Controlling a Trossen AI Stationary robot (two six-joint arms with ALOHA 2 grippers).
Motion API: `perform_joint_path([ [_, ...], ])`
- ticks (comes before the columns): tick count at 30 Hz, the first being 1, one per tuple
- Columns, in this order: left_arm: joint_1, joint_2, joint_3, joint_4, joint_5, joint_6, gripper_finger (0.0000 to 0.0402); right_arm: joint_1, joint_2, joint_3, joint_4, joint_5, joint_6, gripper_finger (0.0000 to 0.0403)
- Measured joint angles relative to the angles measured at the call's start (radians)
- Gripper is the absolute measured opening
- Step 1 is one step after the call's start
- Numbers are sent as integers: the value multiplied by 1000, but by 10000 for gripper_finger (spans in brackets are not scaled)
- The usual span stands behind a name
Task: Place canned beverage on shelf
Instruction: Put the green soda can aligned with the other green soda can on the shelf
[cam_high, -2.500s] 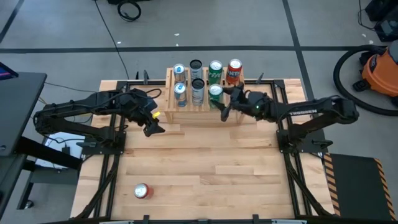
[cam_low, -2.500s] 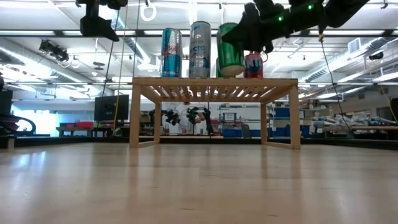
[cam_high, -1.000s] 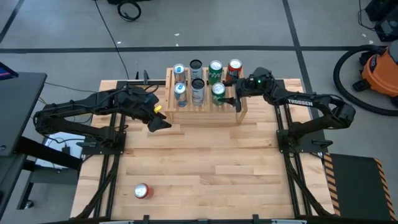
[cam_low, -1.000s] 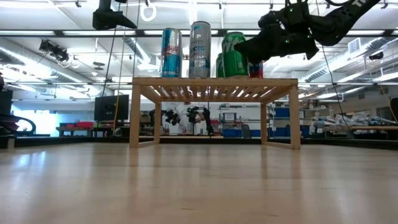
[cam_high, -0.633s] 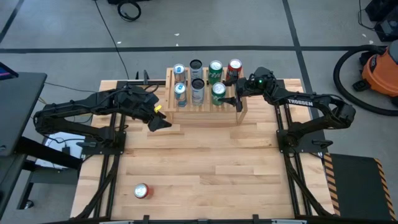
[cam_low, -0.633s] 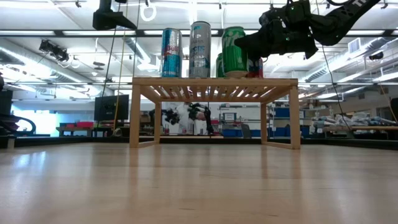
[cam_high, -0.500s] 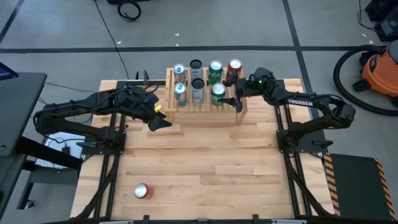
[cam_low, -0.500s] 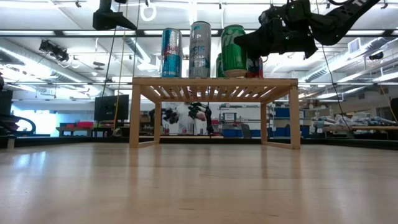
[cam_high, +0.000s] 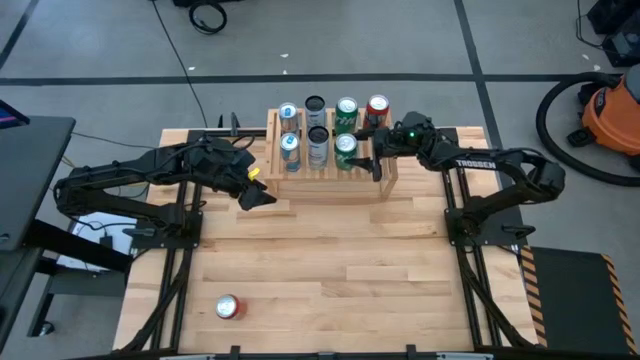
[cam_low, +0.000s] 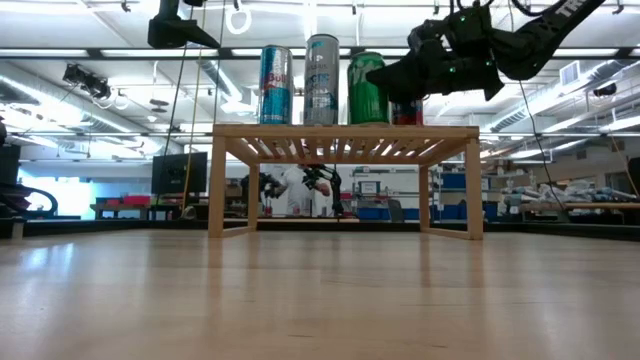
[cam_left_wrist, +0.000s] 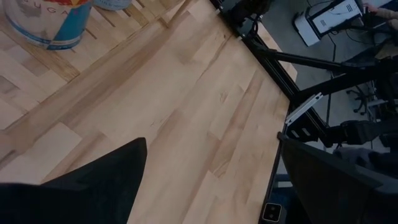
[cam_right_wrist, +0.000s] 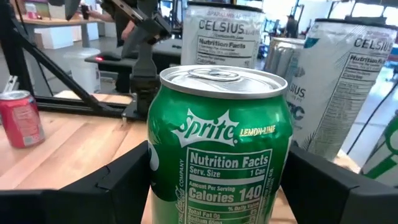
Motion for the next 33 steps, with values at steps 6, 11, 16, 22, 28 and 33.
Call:
perform_joint_path([
  [6,0,0,0,-1,0,0,373,0,31,2,33,-8,7,321],
  [11,0,0,0,-1,0,0,373,-13,29,2,27,-8,22,307],
  [16,0,0,0,-1,0,0,373,-18,23,2,20,-7,40,324],
  [22,0,0,0,-1,0,4,373,-22,23,0,5,-24,39,378],
  [28,0,0,0,0,0,4,373,-27,23,0,-1,-27,41,388],
  [33,0,0,0,-1,0,2,373,-27,23,0,1,-28,40,389],
])
